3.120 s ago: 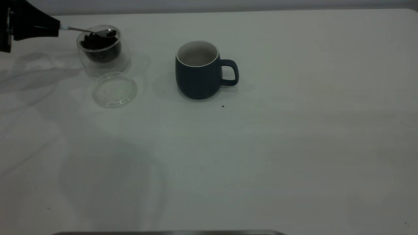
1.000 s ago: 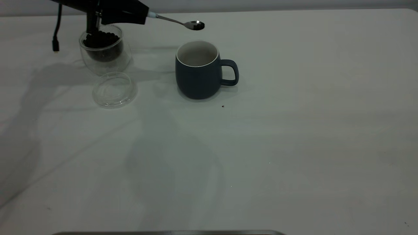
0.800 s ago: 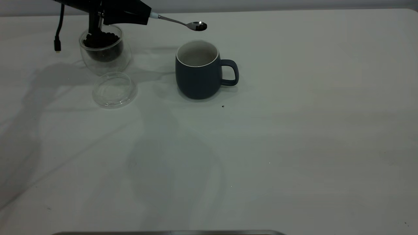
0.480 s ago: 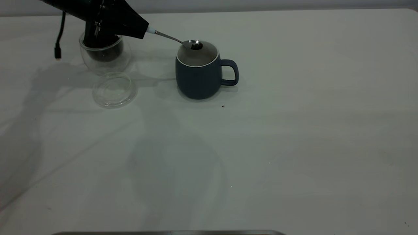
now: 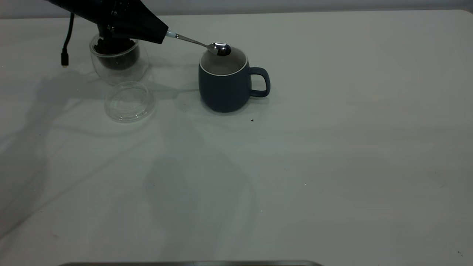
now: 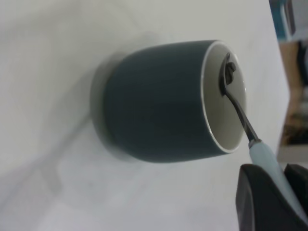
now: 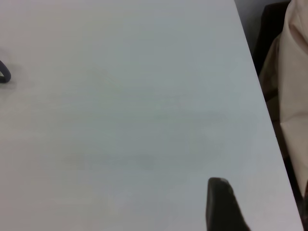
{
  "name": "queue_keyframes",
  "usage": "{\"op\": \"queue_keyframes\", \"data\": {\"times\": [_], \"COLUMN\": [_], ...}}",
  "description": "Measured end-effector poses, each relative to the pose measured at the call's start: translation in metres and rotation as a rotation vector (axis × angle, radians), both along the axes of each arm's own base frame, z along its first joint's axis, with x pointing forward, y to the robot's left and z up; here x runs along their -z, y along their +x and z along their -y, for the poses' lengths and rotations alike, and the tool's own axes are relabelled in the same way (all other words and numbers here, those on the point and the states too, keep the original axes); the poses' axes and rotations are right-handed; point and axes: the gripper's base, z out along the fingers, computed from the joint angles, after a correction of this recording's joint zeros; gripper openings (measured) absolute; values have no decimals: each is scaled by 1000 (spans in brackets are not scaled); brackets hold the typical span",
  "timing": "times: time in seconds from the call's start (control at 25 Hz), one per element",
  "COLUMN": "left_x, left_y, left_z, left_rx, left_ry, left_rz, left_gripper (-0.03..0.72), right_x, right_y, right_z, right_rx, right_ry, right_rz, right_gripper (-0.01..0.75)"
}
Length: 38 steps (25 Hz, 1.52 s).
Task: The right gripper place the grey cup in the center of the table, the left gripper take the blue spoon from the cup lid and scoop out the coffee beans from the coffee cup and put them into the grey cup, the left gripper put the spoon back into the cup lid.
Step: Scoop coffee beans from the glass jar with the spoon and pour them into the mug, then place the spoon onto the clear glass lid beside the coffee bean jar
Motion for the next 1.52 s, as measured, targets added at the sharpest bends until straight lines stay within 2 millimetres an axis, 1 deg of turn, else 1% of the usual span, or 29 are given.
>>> {"op": "queue_keyframes", "data": {"times": [0.2, 0.36, 0.56, 0.64, 0.68, 0.76, 0.8, 1.0, 1.04, 1.12, 1.2, 1.32, 1.36, 1.44, 1.52], "left_x": [0, 0, -1, -8, -15, -33, -46, -120, -131, -158, -182, -222, -233, -258, -278], "left_y": [0, 0, 0, 2, 3, 4, 5, -1, -3, -11, -18, -32, -37, -50, -62], "left_z": [0, 0, 0, 1, 1, 1, 1, -10, -14, -21, -29, -40, -43, -47, -48], "left_rx": [167, 249, 288, 268, 252, 218, 194, 58, 37, 6, -63, -174, -207, -247, -268], "left_ry": [-9, -13, -17, -23, -25, -21, -17, 37, 67, 138, 185, 221, 237, 270, 299], "left_rz": [281, 420, 493, 492, 486, 468, 454, 358, 335, 316, 272, 240, 231, 251, 281], "left_gripper": [126, 126, 126, 126, 126, 126, 126, 126, 126, 126, 126, 126, 126, 126, 126], "right_x": [0, 0, 0, 0, 0, 0, 0, 0, 0, 0, 0, 0, 0, 0, 0], "right_y": [0, 0, 0, 0, 0, 0, 0, 0, 0, 0, 0, 0, 0, 0, 0], "right_z": [0, 0, 0, 0, 0, 0, 0, 0, 0, 0, 0, 0, 0, 0, 0], "right_rx": [0, 0, 0, 0, 0, 0, 0, 0, 0, 0, 0, 0, 0, 0, 0], "right_ry": [0, 0, 0, 0, 0, 0, 0, 0, 0, 0, 0, 0, 0, 0, 0], "right_rz": [0, 0, 0, 0, 0, 0, 0, 0, 0, 0, 0, 0, 0, 0, 0], "right_gripper": [362, 362, 362, 362, 362, 362, 362, 362, 362, 362, 362, 362, 362, 362, 362]}}
